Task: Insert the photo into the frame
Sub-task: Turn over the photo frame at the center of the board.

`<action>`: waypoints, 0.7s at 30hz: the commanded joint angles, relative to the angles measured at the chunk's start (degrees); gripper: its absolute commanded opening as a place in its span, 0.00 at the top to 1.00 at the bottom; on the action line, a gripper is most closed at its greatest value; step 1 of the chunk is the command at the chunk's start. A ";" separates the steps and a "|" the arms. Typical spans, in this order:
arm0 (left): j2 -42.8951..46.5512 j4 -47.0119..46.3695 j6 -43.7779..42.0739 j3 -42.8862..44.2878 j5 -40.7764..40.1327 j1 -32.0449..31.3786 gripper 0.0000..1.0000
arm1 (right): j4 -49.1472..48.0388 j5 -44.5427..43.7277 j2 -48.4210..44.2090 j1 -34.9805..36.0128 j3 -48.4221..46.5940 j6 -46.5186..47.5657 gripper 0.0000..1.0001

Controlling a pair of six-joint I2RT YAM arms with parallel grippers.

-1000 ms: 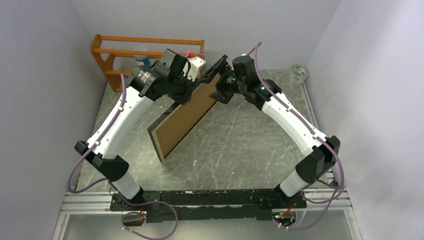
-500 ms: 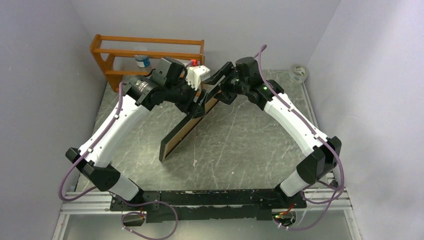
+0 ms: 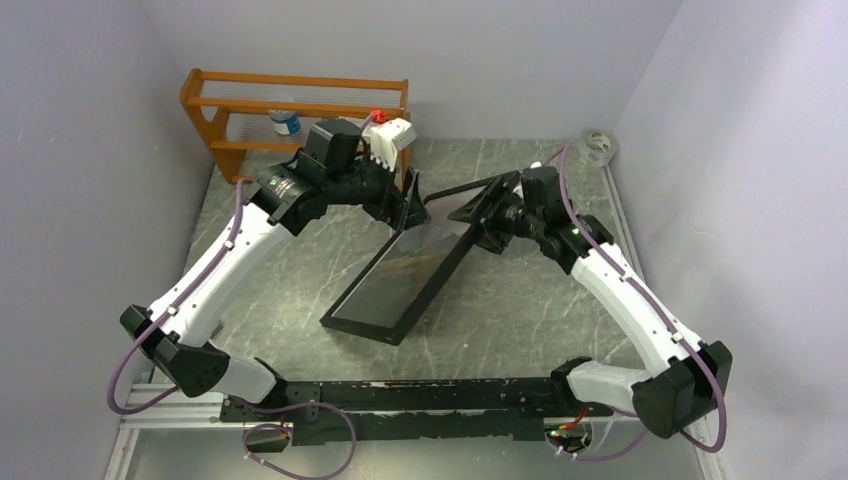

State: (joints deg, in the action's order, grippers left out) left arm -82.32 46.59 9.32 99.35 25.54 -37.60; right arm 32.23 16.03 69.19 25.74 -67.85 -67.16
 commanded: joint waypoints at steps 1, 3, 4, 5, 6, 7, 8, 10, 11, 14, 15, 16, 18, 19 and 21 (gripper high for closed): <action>0.60 -5.31 9.79 -5.70 -13.97 2.39 0.15 | -10.09 6.29 -4.45 -0.57 7.75 4.26 0.34; 0.22 -5.37 13.27 -9.05 -15.71 6.20 0.15 | -10.25 4.41 -7.31 -1.47 11.46 5.28 0.32; -0.28 -5.25 15.08 -10.84 -15.62 8.64 0.15 | -11.09 4.18 -8.78 -2.17 13.43 5.86 0.31; -0.86 -5.32 16.57 -12.69 -15.06 10.86 0.15 | -12.27 3.90 -10.28 -2.88 15.60 6.28 0.31; -1.35 -5.73 17.14 -14.84 -14.30 12.73 0.15 | -13.80 3.83 -11.44 -3.59 17.70 6.82 0.30; -2.02 -6.57 17.36 -16.99 -14.49 14.21 0.15 | -15.98 3.86 -12.54 -4.32 20.00 7.45 0.30; -2.74 -7.57 17.39 -19.41 -14.84 15.19 0.15 | -16.76 3.65 -13.32 -5.16 21.90 7.75 0.30; -4.74 -10.02 17.33 -23.17 -14.20 17.09 0.14 | -20.65 5.19 -14.01 -7.08 25.38 8.40 0.30; -5.85 -10.59 17.38 -24.51 -13.86 17.68 0.14 | -22.17 5.18 -14.36 -7.85 27.04 8.43 0.30; -9.80 -10.85 17.62 -26.44 -12.21 19.17 0.15 | -27.79 5.47 -14.58 -10.55 33.06 8.20 0.30; -10.96 -11.13 17.55 -27.05 -12.49 19.35 0.15 | -29.39 5.83 -14.28 -11.94 34.74 7.99 0.30; -11.88 -11.60 17.29 -27.68 -13.01 19.51 0.15 | -31.47 6.68 -13.81 -13.23 36.26 7.99 0.30; -14.00 -11.49 18.20 -28.72 -15.73 19.97 0.15 | -34.41 7.13 -12.58 -15.58 38.58 7.84 0.29; -15.18 -11.24 18.90 -28.81 -16.29 20.36 0.15 | -35.27 7.53 -11.73 -16.78 39.19 8.27 0.28; -17.24 -11.92 19.40 -29.62 -14.94 21.57 0.16 | -35.87 7.56 -9.72 -18.68 39.62 10.07 0.25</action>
State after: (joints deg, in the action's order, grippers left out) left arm -97.58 37.47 26.72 70.19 11.18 -17.67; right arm 8.21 21.58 57.65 10.22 -28.21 -59.77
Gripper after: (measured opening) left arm 0.852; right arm 0.730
